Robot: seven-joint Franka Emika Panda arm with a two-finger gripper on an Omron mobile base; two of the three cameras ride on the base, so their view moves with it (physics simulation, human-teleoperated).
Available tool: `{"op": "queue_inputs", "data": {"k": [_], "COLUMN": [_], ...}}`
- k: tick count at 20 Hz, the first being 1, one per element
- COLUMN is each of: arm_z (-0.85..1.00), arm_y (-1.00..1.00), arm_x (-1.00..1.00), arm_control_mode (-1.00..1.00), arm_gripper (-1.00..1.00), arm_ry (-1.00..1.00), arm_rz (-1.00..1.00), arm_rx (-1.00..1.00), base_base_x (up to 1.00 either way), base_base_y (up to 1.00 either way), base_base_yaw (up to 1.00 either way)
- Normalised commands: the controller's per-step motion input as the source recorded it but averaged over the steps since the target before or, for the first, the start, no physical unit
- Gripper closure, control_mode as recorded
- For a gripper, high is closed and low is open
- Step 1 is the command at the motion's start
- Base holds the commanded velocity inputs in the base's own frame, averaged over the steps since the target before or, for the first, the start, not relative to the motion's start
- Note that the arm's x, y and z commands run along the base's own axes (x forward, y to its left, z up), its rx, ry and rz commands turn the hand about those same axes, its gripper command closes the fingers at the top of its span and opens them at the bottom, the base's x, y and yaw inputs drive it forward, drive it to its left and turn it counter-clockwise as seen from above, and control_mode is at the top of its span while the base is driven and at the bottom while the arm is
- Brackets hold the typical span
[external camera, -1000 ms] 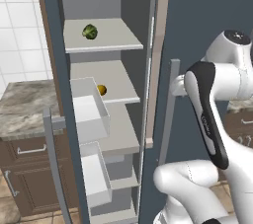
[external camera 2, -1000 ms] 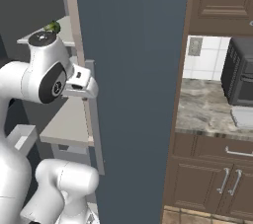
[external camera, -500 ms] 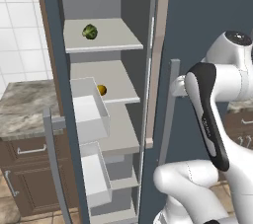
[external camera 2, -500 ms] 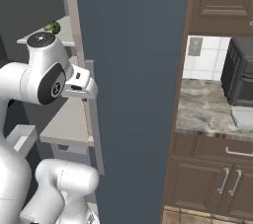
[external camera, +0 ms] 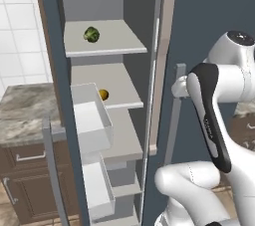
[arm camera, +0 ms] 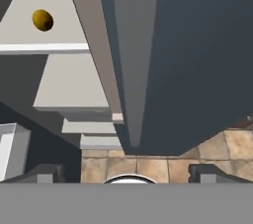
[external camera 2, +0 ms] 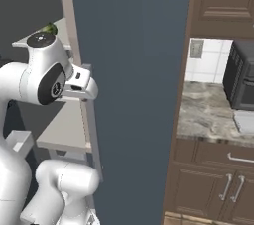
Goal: Take the lemon and broccoli out of the freezer and place them in the tupperware container on the counter. Then put the tupperware containing the vegetables back in the freezer.
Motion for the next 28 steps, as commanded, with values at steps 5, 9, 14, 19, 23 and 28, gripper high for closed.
{"op": "queue_inputs", "data": {"k": [5, 9, 14, 19, 23, 28], "arm_z": [0.0, 0.0, 0.0, 0.0, 0.0, 0.0], "arm_y": [0.0, 0.0, 0.0, 0.0, 0.0, 0.0], "arm_x": [0.0, 0.0, 0.0, 0.0, 0.0, 0.0], "arm_control_mode": [1.0, 1.0, 1.0, 1.0, 1.0, 1.0], "arm_gripper": [-1.0, -1.0, -1.0, -1.0, -1.0, -1.0], "arm_ry": [0.0, 0.0, 0.0, 0.0, 0.0, 0.0], "arm_rz": [0.0, 0.0, 0.0, 0.0, 0.0, 0.0], "arm_rx": [0.0, 0.0, 0.0, 0.0, 0.0, 0.0], "base_base_x": [0.59, 0.38, 0.01, 0.18, 0.34, 0.08], "base_base_y": [0.18, 0.19, 0.47, 0.47, 0.36, 0.36], "base_base_yaw": [0.0, 0.0, 0.0, 0.0, 0.0, 0.0]}}
